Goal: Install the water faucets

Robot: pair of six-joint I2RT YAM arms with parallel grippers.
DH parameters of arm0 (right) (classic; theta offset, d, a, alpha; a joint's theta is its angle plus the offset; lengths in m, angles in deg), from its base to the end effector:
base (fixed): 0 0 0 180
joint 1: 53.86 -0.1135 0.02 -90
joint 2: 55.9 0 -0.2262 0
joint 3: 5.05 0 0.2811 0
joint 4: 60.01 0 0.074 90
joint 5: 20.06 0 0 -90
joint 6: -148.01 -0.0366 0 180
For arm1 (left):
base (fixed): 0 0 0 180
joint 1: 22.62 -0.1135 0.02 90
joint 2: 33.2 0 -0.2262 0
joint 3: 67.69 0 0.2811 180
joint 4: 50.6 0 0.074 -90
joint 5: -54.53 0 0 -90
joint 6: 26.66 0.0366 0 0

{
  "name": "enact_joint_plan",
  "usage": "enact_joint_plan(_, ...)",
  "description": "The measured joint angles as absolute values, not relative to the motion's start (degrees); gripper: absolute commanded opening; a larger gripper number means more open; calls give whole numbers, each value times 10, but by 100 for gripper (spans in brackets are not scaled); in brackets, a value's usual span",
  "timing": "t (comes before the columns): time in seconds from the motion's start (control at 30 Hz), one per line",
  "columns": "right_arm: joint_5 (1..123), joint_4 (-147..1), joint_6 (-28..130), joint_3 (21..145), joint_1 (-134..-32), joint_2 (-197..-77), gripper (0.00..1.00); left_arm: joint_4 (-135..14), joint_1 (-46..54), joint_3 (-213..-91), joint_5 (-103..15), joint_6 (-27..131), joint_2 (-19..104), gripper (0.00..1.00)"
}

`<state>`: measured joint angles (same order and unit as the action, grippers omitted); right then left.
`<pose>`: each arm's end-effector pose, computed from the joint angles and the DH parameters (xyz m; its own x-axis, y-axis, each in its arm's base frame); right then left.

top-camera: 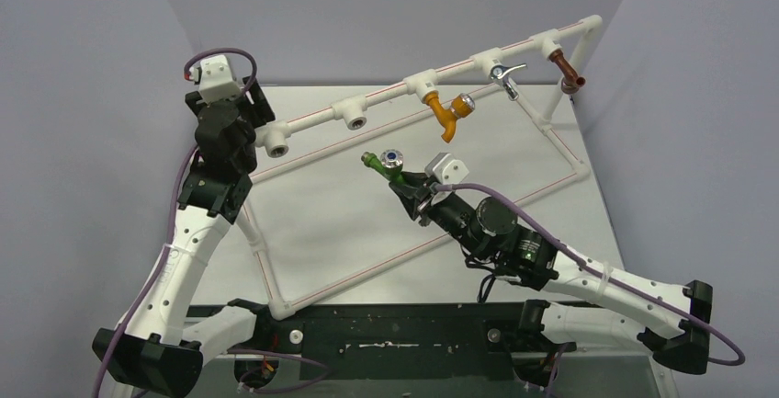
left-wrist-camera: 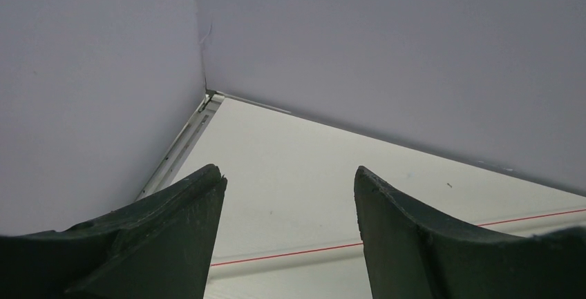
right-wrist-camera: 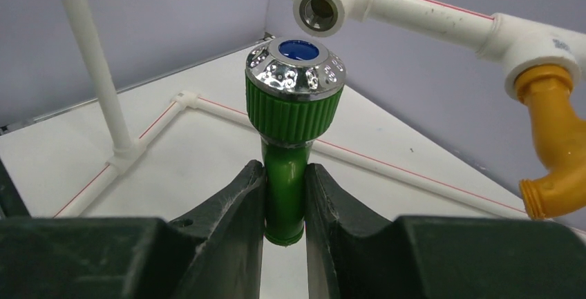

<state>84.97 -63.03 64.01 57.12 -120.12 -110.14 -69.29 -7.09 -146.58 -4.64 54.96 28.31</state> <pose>0.1195 0.2481 0.3452 0.1158 0.0126 -0.9932 -0.7722 0.6301 -0.0821 0.2804 -0.0584 0.3939 0.0166 -0.1345 -0.9908 -0.2641 0.9551 -0.1341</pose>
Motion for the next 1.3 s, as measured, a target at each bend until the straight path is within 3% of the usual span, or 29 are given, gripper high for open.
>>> enact_joint_plan(0.57, 1041, -451, 895, 574, -1307, -1197, 0, -629, -75, -1431, -64, 538, 265, 67)
enact_joint_plan(1.3, 1083, -386, 948, 612, -1292, -1258, 0, -621, -76, -1426, -70, 531, 262, 67)
